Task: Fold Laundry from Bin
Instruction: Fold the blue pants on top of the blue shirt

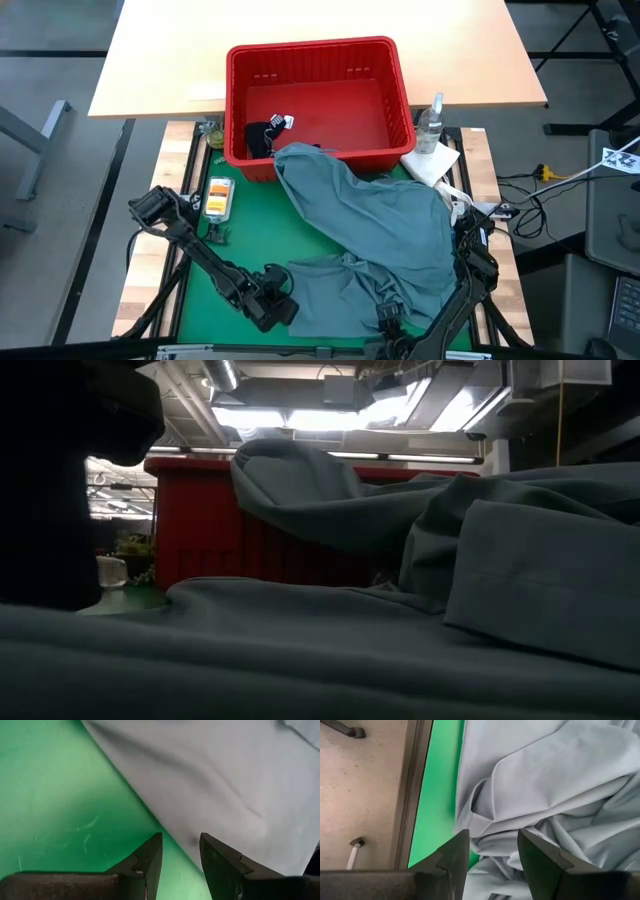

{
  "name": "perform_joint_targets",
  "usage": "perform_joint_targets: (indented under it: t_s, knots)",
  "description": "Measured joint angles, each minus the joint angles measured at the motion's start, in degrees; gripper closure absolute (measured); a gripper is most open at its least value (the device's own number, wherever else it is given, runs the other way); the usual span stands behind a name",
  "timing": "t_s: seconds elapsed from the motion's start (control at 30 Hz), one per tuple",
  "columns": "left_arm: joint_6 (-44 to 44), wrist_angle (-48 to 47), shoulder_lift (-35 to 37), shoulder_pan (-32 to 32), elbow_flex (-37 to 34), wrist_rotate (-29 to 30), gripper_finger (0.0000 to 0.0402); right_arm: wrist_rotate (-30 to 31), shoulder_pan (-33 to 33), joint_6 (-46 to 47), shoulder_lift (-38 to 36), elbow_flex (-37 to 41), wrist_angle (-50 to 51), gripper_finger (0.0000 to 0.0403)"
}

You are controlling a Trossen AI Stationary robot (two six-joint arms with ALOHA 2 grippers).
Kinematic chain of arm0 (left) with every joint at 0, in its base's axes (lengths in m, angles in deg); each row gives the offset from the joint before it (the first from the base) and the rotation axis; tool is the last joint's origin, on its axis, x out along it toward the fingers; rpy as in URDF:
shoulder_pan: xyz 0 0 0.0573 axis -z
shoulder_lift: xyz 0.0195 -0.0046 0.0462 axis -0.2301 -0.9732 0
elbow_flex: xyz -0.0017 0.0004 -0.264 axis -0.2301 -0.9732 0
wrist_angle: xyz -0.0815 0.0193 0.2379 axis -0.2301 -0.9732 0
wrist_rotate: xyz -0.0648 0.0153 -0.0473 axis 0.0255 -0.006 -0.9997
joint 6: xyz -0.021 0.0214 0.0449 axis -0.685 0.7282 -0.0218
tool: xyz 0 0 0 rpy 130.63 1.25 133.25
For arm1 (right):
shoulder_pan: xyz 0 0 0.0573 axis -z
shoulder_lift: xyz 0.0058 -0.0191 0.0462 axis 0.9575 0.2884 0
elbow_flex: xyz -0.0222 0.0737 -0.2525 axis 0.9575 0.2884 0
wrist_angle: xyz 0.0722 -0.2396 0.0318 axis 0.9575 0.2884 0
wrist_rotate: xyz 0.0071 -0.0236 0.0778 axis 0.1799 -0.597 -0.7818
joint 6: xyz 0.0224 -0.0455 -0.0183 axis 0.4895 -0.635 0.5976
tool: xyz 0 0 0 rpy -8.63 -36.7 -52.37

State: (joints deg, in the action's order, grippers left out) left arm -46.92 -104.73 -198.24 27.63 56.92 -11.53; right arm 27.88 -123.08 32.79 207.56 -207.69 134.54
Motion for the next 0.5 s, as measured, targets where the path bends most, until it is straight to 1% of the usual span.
perform_joint_targets:
  t_s: [0.17,0.33,0.4,0.5]
  knots:
    - [-0.1,0.7,-1.0,-0.9,0.0,1.1,0.0276,1.2,0.0,0.0,0.0,0.0,0.0,0.0235]
    - [0.9,2.6,-2.7,-1.5,0.2,-0.5,0.0280,1.2,0.0,0.0,0.0,0.0,0.0,0.0235]
    - [3.1,2.4,-2.9,-1.5,0.1,-0.3,0.0293,1.6,0.0,0.0,0.0,0.0,0.0,0.0235]
    - [5.9,1.8,-2.6,-1.1,0.1,0.8,0.0331,1.7,0.0,0.0,0.0,0.0,0.0,0.0235]
